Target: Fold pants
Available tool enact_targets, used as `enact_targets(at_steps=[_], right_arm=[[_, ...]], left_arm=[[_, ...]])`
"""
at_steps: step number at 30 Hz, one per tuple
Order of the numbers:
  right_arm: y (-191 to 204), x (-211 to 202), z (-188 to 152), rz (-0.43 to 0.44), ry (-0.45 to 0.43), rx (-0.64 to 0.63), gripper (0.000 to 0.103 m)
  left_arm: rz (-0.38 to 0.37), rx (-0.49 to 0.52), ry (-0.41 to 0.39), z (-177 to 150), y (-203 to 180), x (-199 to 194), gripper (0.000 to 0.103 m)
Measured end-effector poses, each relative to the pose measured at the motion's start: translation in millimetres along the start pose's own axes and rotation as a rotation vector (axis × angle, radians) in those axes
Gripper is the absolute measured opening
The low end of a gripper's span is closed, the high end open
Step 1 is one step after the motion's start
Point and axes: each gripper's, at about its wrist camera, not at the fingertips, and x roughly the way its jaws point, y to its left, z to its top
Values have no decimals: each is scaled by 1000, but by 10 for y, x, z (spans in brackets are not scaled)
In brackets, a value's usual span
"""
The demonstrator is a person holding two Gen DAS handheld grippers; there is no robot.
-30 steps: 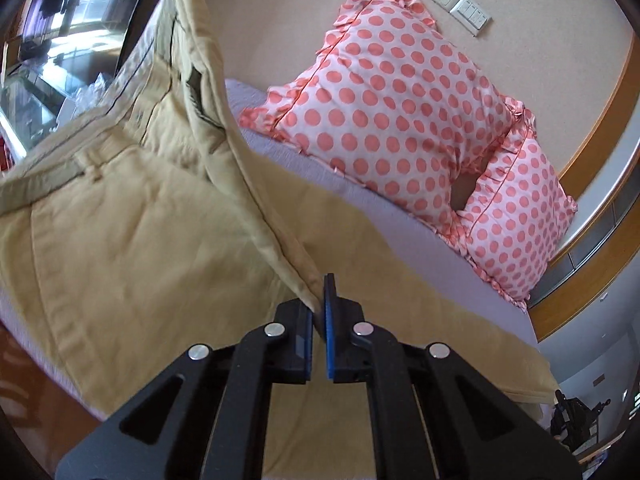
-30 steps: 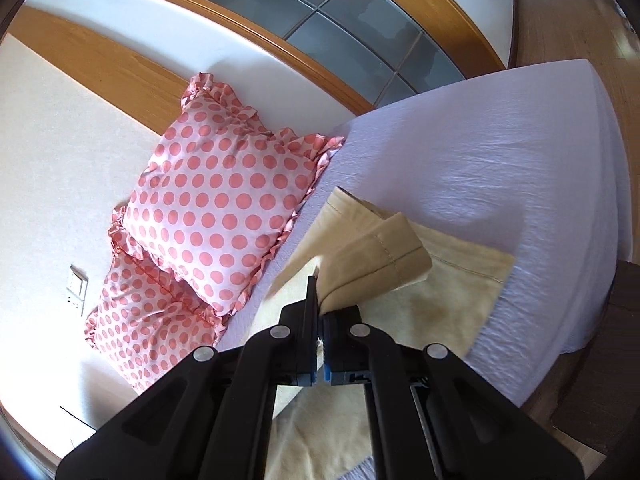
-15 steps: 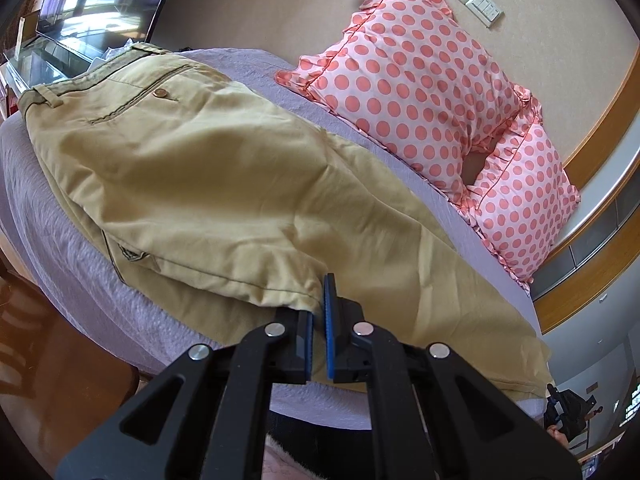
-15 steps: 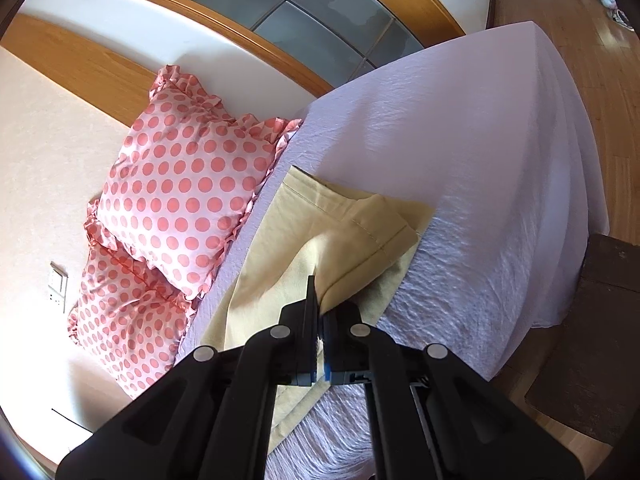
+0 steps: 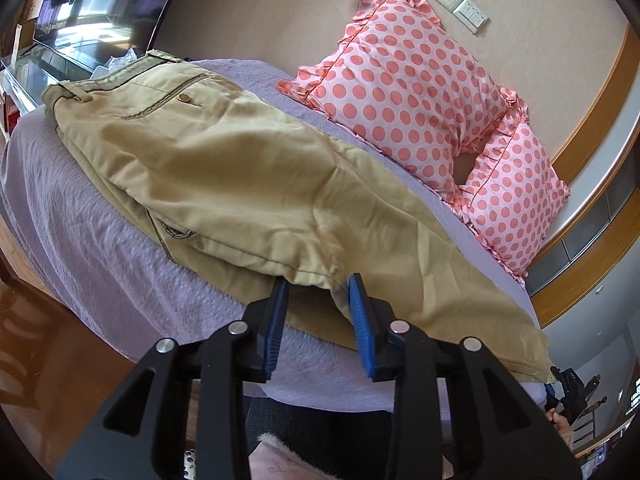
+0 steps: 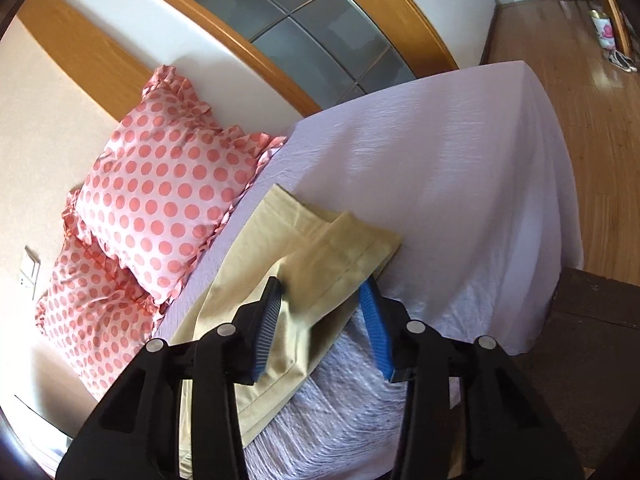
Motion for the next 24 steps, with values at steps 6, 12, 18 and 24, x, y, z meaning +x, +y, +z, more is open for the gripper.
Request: enact_targets(at_steps=[6, 12, 18, 24], right_arm=[[307, 17, -21, 65, -52, -167, 4], [1488, -34, -103, 355, -39, -386, 4], [2847, -15, -1275, 750, 242, -670, 4], [3325, 44, -2722, 741, 603, -1069, 27]], left_arm=[[-58, -14, -87, 38, 72, -227, 36], [-38, -58, -162, 101, 251, -371, 46], [5, -144, -179, 119, 487, -423, 51], [39, -144, -197, 156, 631, -558, 62]])
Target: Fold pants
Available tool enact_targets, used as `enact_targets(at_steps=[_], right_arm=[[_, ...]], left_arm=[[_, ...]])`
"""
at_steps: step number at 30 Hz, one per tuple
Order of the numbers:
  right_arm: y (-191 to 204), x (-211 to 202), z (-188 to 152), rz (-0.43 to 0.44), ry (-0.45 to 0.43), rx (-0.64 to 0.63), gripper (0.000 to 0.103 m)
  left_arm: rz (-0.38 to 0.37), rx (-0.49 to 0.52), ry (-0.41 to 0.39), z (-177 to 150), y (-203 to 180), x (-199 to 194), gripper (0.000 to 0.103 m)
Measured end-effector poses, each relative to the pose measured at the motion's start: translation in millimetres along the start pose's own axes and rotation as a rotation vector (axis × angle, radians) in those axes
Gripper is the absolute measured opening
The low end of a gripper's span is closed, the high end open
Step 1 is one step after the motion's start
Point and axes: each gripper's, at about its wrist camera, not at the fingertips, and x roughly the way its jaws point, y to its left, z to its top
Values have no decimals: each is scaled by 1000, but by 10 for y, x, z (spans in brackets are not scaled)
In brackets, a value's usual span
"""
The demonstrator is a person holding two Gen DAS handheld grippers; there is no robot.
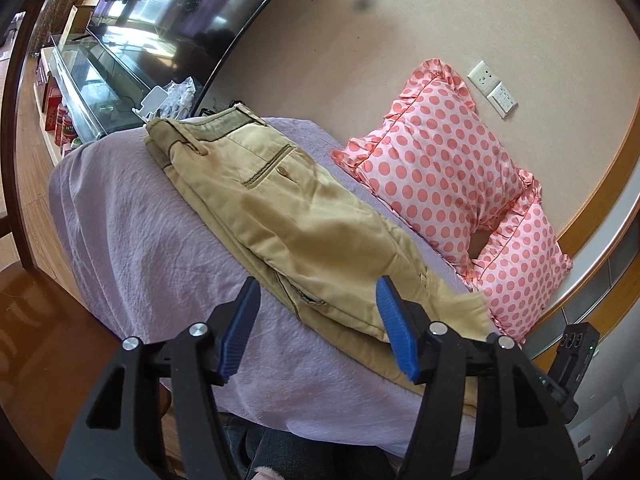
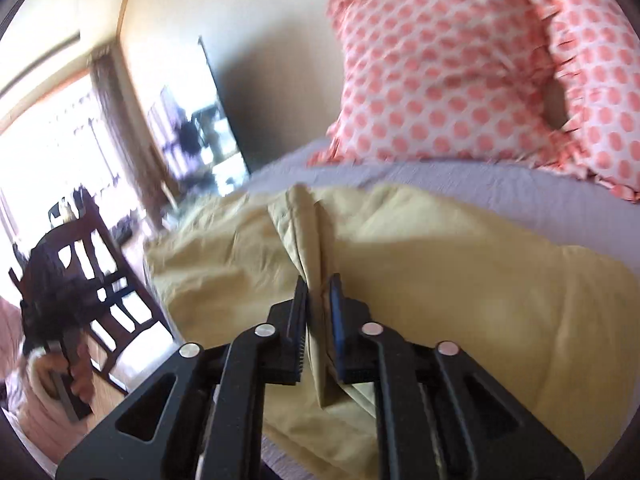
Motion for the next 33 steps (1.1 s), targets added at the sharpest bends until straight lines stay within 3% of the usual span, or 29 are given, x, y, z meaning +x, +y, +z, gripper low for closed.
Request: enact_targets(at_steps=[2, 4, 5, 9, 13, 16, 21, 24, 28, 29, 33], right_arm=[[79, -37, -71, 18, -26, -13, 55], [49, -131, -63, 27, -76, 17, 63], [11, -145, -53, 21, -82, 40, 64], [-56, 120, -44, -44, 28, 52, 64], [-85, 112, -79, -27, 12, 96, 64], [-100, 116, -85, -15, 8, 112, 66], [-71, 132, -85, -3, 7, 113, 67], [-68, 151, -89, 7, -1, 116, 70], [-62, 164, -93, 20, -11, 122, 70], [-66, 159, -95, 23, -14, 124, 70], [-85, 108, -113, 47, -28, 135, 70]], left_arm=[[17, 7, -6, 25, 58, -28, 64], [44, 9, -15, 75, 123, -22, 66], [60, 8, -20, 106, 151, -2, 66], [153, 5, -35, 280, 267, 128, 66], [240, 5, -11, 440, 354, 307, 66], [251, -3, 8, 525, 396, 422, 66], [303, 30, 46, 624, 321, 541, 74], [281, 6, 69, 640, 292, 591, 83], [118, -65, 128, 657, 228, 731, 82], [77, -96, 138, 662, 240, 757, 73], [58, -180, 106, 712, 314, 773, 46]])
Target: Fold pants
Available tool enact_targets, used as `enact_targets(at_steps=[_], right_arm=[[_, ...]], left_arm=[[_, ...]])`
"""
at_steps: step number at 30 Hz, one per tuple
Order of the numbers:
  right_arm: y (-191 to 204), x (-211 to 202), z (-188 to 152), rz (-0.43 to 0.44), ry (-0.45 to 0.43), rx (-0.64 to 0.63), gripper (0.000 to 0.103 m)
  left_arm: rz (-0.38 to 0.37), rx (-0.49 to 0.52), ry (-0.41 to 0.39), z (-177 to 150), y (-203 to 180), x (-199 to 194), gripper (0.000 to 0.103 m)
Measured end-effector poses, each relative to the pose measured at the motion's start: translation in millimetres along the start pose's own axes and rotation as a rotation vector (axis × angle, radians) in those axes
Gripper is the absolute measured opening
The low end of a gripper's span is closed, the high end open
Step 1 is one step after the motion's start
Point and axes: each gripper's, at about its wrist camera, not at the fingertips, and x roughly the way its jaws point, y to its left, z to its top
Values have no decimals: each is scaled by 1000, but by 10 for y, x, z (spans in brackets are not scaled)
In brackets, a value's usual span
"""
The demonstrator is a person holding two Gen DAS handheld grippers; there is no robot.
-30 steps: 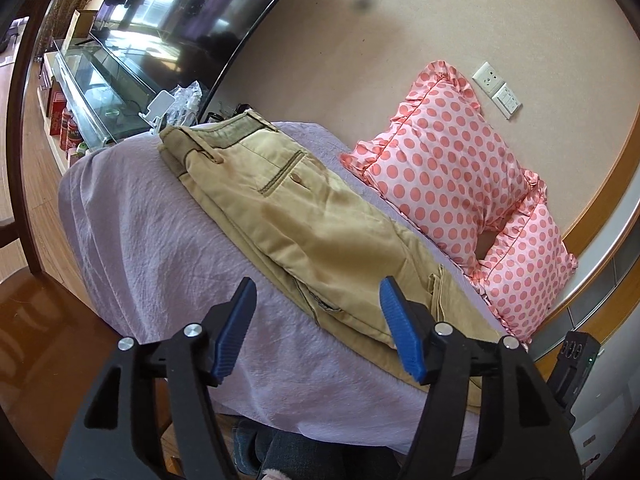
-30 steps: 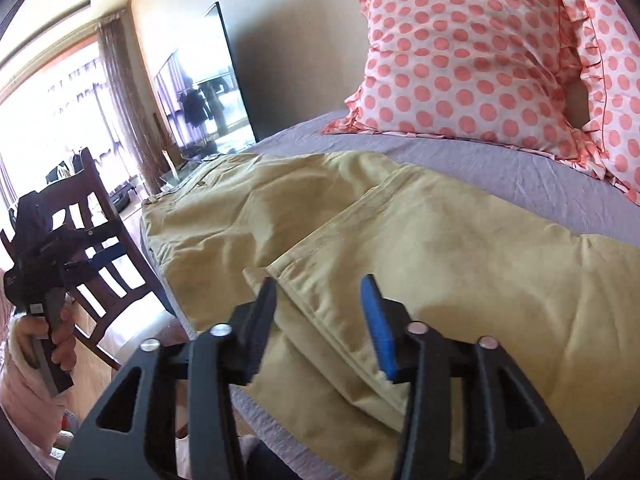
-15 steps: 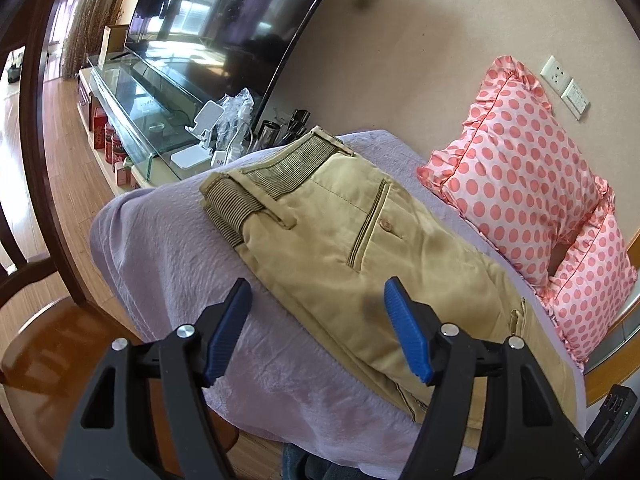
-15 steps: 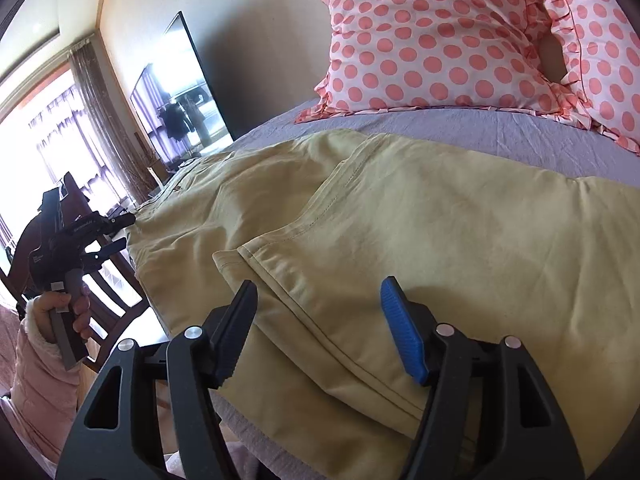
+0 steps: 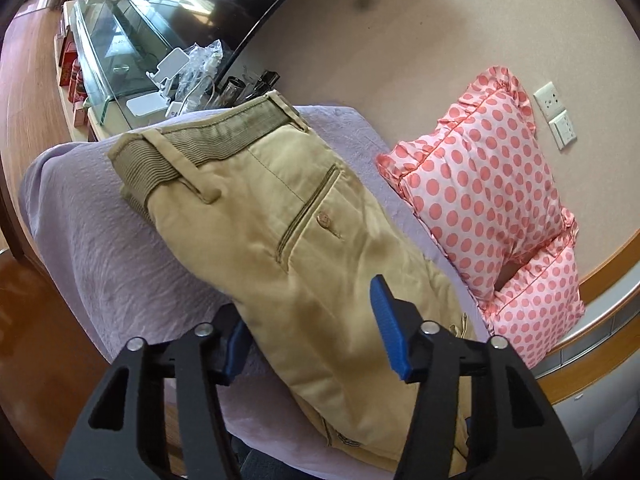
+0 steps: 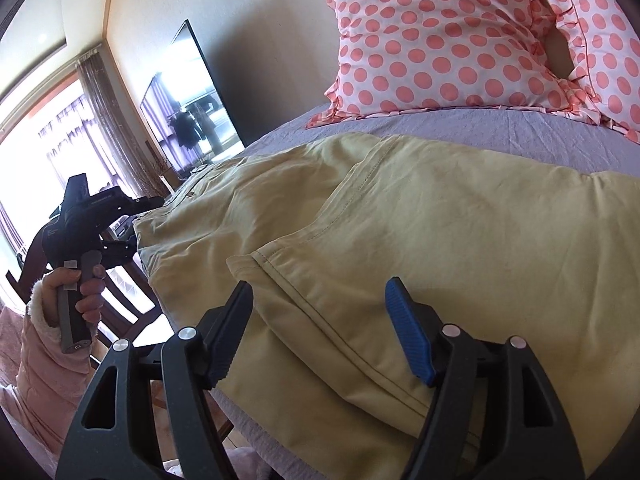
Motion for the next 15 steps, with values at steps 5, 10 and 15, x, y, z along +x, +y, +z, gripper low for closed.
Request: enact_targets(at_steps=[5, 10, 15], right_arm=[[-22, -81, -21, 25, -21, 8, 70], [-81, -214, -37, 43, -49, 16, 70], [-297, -518, -10, 16, -128, 71, 70]], left_arm=[[7, -31, -38, 83, 1, -23, 23], [110, 32, -115, -50, -108, -31, 12], [120, 324, -188, -124, -921, -132, 8]])
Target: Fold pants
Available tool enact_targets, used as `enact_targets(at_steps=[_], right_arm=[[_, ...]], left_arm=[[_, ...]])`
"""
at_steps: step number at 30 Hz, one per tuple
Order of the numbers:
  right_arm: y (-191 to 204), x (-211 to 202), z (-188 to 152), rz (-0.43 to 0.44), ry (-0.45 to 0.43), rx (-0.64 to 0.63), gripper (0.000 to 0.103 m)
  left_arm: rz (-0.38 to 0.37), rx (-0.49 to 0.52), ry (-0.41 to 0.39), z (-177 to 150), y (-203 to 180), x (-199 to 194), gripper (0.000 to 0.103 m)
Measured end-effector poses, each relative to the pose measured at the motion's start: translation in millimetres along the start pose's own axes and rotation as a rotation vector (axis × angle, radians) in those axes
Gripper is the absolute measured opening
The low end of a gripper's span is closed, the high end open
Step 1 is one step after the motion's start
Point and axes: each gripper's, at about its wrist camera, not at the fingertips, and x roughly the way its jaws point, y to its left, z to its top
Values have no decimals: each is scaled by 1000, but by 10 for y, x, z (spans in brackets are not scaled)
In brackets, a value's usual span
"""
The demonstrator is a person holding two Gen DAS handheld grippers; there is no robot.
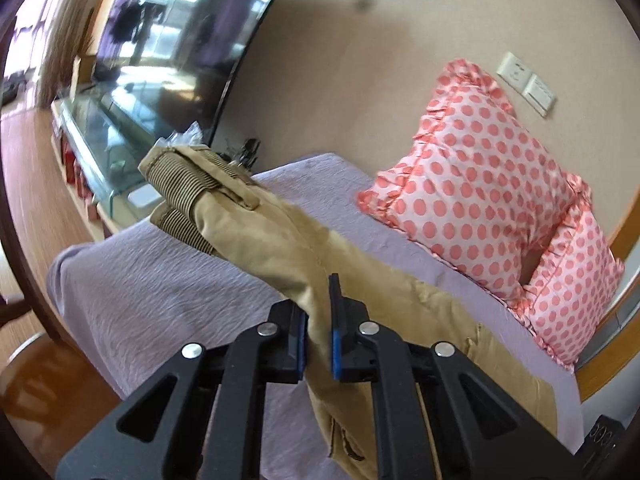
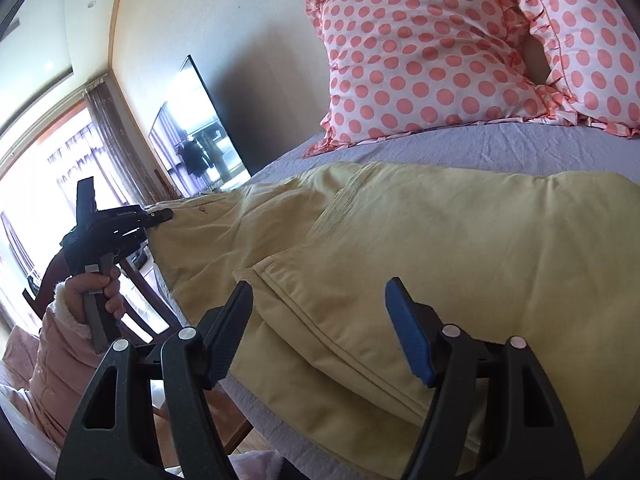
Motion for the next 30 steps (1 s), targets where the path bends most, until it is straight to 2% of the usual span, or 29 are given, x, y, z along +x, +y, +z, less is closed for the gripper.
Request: enact_targets(at_steps=[3, 7, 9, 11, 13, 15, 18, 21, 22, 25, 26, 28, 30], right_arm=[[-187, -289, 57, -43, -82, 55, 70], [-514, -735, 100, -144, -191, 144, 73], [-692, -925, 97, -207, -231, 191, 73], [-882, -1097, 67, -257, -262, 252, 74], [-1076, -1222, 31, -283, -277, 322, 74], [-1209, -1319, -7, -296, -285, 365, 74], [-1303, -1384, 2, -306, -284, 380, 74], [-1382, -1450, 27, -252, -301, 424, 79], [-1425, -1461, 45, -226, -302, 450, 79], [-1536, -1454, 72, -135, -284, 518, 79], [-1559, -1417, 84, -108, -257, 529, 79], [-1567, -1321, 117, -105, -194, 528, 79], [-1572, -1192, 144, -144, -122, 512, 78]], left_arm=[[-92, 183, -24, 37, -730, -45, 8], [-315, 456, 1, -343, -1823, -117, 8], [-457, 549, 75, -685, -2269, -122, 8], [-576, 634, 182, -1121, -2638, -71, 9], [-651, 718, 296, -1574, -2881, 2, 9], [-652, 791, 371, -1943, -2990, 86, 9], [-707, 747, 423, -1996, -2964, 139, 7], [-695, 862, 328, -2061, -3037, -92, 7], [-682, 897, 318, -2109, -3058, -130, 8], [-672, 917, 383, -2195, -3000, -43, 11], [-686, 899, 411, -2180, -2966, -28, 14], [-743, 849, 460, -2075, -2889, -55, 27], [-810, 796, 479, -1925, -2745, -161, 52]])
